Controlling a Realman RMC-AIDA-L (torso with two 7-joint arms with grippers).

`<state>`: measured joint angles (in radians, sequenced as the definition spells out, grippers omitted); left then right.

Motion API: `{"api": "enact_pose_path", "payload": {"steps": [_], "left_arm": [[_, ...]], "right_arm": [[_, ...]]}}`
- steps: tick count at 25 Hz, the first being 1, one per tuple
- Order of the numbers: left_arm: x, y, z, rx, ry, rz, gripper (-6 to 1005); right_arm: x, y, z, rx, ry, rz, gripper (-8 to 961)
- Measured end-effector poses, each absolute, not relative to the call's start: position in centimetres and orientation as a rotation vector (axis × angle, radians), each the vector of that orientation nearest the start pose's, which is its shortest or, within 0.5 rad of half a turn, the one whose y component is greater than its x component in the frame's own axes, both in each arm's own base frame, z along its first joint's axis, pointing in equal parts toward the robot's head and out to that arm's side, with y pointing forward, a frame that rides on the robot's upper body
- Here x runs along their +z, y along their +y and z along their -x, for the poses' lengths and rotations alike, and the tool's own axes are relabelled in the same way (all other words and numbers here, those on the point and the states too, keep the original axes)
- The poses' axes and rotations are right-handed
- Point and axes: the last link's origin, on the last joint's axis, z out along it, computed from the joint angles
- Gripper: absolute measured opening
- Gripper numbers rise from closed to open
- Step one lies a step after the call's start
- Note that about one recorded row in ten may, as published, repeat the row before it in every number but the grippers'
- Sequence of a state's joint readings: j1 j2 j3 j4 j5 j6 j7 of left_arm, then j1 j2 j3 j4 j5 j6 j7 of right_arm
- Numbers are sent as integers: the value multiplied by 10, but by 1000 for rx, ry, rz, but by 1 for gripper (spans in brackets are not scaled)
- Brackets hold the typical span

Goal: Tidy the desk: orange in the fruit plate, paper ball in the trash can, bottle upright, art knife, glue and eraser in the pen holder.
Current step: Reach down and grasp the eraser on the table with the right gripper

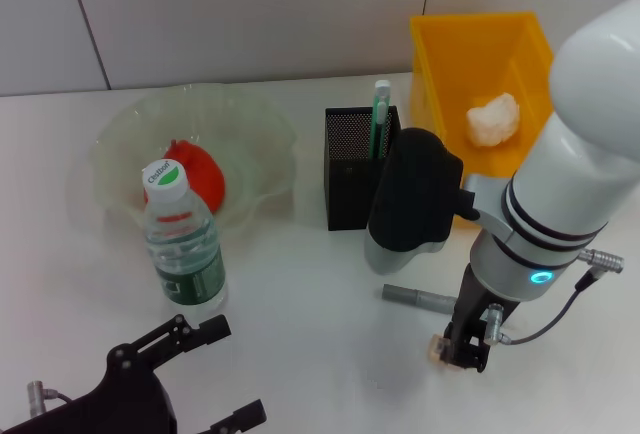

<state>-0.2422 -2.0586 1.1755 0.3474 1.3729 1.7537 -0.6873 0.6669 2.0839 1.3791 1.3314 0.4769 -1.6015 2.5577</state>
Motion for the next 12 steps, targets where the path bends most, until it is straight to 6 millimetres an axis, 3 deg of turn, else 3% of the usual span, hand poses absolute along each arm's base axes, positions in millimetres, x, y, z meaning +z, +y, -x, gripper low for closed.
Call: {"api": "enact_pose_path", "payload": {"steps": [7,12], "left_arm": [[-39,209,284,-1160,-217,2597,814],[-40,208,284,-1161,-214,2597,813]], "right_arm": [[-25,332,-146,-848,580,2707,182],[-28,330,-151,-862,605,2714,193]]}}
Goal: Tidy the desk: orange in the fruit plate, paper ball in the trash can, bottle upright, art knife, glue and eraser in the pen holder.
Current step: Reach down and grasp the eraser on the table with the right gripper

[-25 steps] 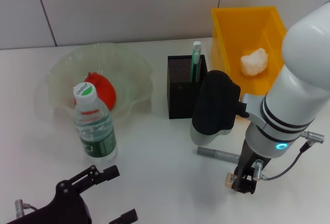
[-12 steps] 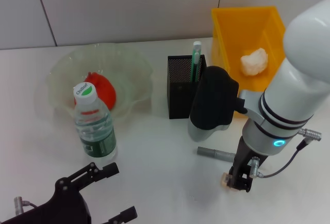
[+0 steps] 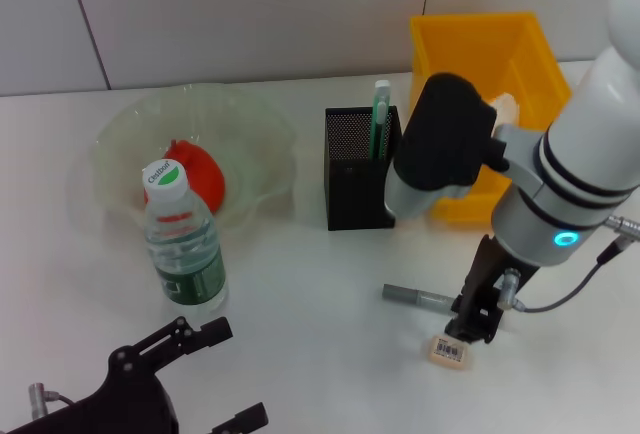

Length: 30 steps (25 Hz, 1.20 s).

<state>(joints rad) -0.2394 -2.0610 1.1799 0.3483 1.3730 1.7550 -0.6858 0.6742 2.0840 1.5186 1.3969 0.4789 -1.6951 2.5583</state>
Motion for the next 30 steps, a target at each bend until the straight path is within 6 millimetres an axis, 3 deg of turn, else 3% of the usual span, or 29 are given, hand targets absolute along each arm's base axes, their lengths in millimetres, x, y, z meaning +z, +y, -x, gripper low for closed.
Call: {"api": "enact_pose_path", "payload": {"steps": [8,11,30], "left_arm": [[-41,209,283,-1163,-214,2599,814],[-41,209,283,-1163,-215,2599,814],[-39,209,284,-1160,-217,2592,814]], "right_arm": [[-34,328,-153,-874,591,2722,216],[-36,329,-155,-869,607,2723,371],[-54,328,-165,-912,609,2724,372]]}}
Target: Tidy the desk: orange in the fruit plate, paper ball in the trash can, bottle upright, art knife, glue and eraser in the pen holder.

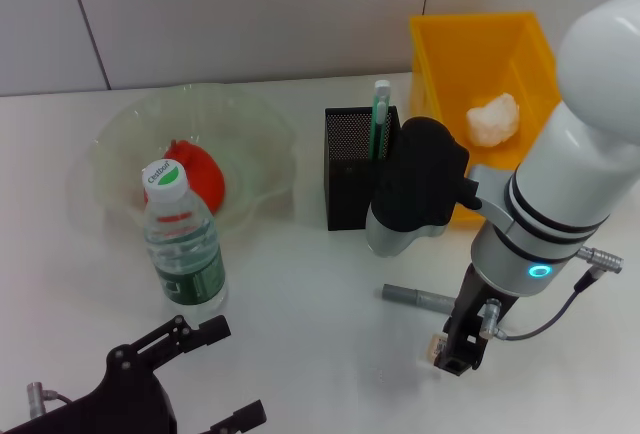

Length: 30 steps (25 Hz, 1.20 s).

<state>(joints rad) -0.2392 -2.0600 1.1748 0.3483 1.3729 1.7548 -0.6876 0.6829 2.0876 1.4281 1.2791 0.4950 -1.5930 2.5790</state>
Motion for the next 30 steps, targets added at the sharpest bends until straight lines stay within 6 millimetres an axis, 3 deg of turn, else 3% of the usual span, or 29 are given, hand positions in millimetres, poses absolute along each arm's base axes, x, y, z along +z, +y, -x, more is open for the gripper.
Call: {"api": "enact_pose_path", "payload": {"steps": [30], "left_arm": [[-39,209,284,-1161,-214,2593,813]], "right_arm": [[-64,328,-169,-991,577,2714,335]]}}
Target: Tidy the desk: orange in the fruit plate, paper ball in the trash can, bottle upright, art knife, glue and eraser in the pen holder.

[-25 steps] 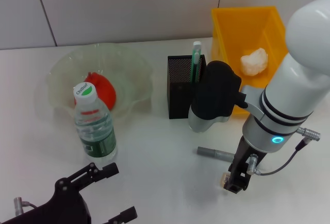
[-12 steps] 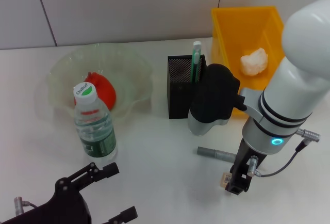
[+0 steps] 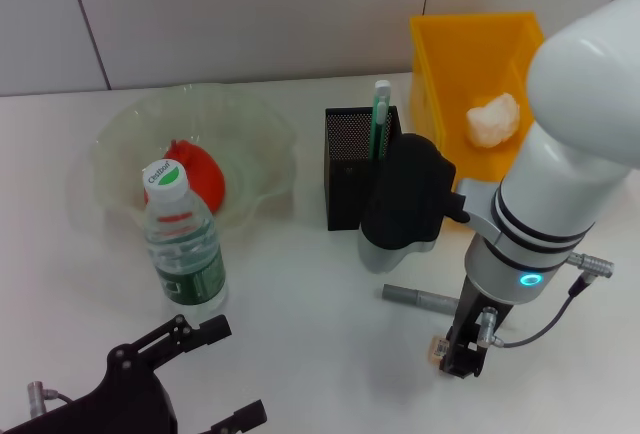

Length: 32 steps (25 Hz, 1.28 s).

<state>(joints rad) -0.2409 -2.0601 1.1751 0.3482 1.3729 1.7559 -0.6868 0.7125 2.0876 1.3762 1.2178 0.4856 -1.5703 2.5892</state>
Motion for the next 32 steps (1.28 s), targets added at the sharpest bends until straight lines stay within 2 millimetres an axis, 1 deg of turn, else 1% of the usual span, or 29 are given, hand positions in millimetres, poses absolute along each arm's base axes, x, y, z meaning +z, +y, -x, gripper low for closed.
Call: {"api": "enact_pose_path", "payload": {"steps": [4,5,8,11,14,18,21,24,27,32], "left_arm": [[-39,209,284,-1161,-213,2592,814],[-39,209,284,-1161,-213,2592,814],[-39,209,284,-1162,-213,2592,814],[-39,209,284,-1163,-213,2592,814],[-39,209,284,-1164,-212,2590,814],[-39,209,284,-1168,-211,2588,813],[-39,208,284,-1169,-210,2588,813],[-39,209,283,-1170,-209,2588,813],[-39,209,283,-1172,-206,2589,813],[-39,209,282,-1177,-202,2590,813]], "right_arm": [[-64,327,-167,-978,579,2718,297],[-62,327,-162,-954,568,2721,288],[-59,326,-157,-935,559,2721,259],[-53,328,-151,-916,545,2710,265],[-42,331,-142,-856,549,2697,271],[-13,346,-123,-694,540,2616,279],[11,357,-104,-534,505,2554,285],[28,368,-95,-416,487,2487,291],[35,379,-92,-345,472,2436,297],[28,392,-95,-313,473,2415,308]]}}
